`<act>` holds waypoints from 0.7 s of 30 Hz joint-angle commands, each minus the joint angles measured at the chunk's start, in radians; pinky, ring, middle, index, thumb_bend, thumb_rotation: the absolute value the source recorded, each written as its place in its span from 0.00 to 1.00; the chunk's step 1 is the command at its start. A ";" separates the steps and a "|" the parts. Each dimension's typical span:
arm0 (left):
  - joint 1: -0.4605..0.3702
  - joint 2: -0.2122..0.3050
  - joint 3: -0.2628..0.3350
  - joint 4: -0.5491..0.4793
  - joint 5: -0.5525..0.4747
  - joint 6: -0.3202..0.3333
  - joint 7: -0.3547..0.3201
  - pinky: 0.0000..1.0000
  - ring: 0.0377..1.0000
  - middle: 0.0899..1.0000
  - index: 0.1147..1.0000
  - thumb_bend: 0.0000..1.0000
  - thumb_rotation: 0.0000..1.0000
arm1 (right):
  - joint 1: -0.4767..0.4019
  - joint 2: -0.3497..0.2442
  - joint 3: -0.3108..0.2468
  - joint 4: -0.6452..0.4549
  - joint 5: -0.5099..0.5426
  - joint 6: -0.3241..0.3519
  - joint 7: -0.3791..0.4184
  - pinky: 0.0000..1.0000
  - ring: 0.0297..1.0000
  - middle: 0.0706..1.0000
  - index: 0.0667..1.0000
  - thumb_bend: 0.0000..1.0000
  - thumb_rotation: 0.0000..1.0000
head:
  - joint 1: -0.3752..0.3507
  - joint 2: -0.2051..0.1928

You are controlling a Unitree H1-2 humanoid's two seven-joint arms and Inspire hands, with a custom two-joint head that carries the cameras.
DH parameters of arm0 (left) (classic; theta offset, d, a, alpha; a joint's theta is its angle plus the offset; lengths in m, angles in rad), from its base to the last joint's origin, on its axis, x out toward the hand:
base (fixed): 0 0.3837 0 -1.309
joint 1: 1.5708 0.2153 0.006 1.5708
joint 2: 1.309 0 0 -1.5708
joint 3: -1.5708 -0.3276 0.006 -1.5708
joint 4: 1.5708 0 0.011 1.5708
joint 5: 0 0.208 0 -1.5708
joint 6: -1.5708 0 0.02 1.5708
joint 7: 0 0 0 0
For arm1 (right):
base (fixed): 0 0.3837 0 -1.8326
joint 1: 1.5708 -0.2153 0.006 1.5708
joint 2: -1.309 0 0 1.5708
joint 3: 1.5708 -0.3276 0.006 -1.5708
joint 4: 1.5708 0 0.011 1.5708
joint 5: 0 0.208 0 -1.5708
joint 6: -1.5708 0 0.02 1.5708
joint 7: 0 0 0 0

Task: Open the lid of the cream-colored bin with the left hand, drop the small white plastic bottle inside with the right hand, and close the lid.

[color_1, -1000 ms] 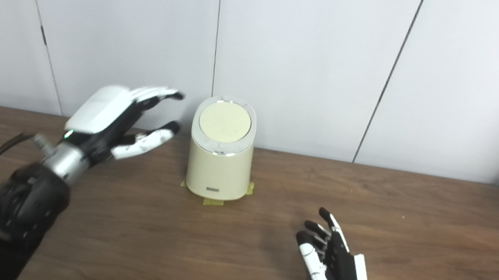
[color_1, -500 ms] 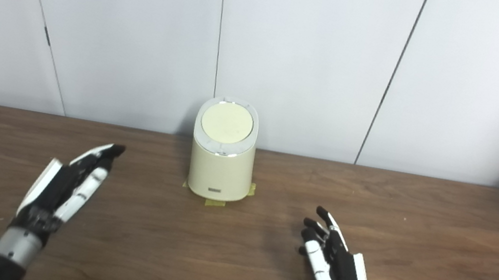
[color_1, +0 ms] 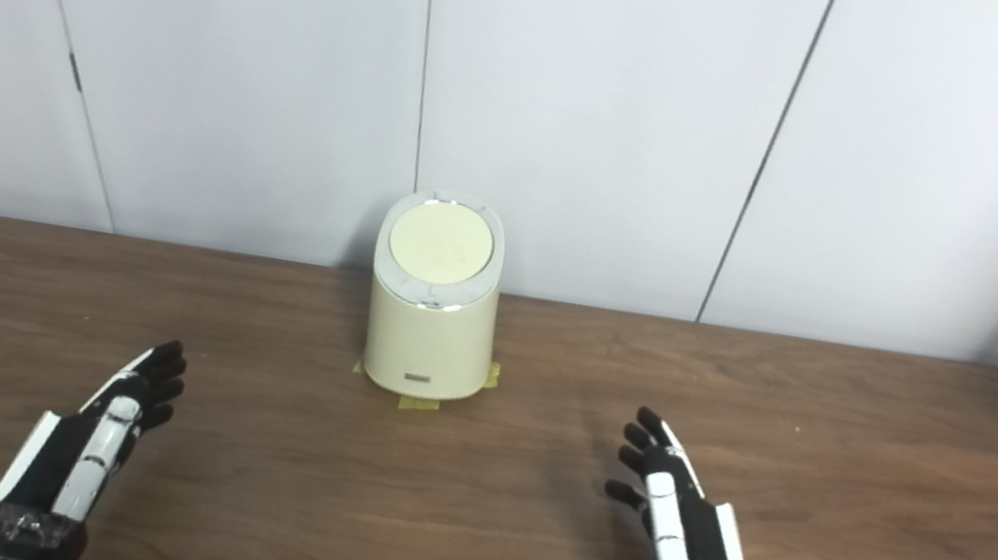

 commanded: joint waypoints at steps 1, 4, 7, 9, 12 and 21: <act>0.033 -0.014 0.005 -0.003 -0.026 -0.057 0.024 0.93 0.94 0.94 0.95 0.42 0.95 | -0.018 -0.004 -0.008 -0.042 0.019 -0.013 0.008 0.77 0.88 0.89 0.90 0.46 0.96 | 0.000 0.002; 0.044 -0.035 0.015 0.001 -0.057 -0.066 0.040 0.93 0.93 0.93 0.94 0.43 0.93 | -0.009 -0.006 -0.012 -0.055 0.026 -0.002 0.009 0.76 0.88 0.89 0.90 0.45 0.96 | 0.005 0.008; 0.056 -0.048 0.014 0.006 -0.081 -0.084 0.060 0.93 0.93 0.94 0.94 0.42 0.94 | -0.002 -0.008 -0.010 -0.069 0.019 0.005 0.008 0.75 0.88 0.89 0.90 0.43 0.98 | 0.016 0.015; 0.066 -0.051 0.012 0.008 -0.085 -0.096 0.073 0.92 0.92 0.93 0.93 0.42 0.93 | 0.001 -0.009 -0.012 -0.071 0.029 -0.003 0.013 0.75 0.88 0.89 0.90 0.42 0.99 | 0.019 0.022; 0.083 -0.062 0.019 0.003 -0.108 -0.108 0.097 0.91 0.90 0.91 0.91 0.44 0.91 | 0.009 -0.016 -0.013 -0.078 0.034 -0.009 0.019 0.77 0.89 0.90 0.91 0.42 1.00 | 0.023 0.035; 0.125 -0.074 0.027 0.024 -0.128 -0.177 0.145 0.88 0.87 0.88 0.88 0.47 0.89 | 0.019 -0.029 -0.028 -0.099 0.038 0.010 0.011 0.78 0.88 0.89 0.90 0.49 0.99 | 0.039 0.086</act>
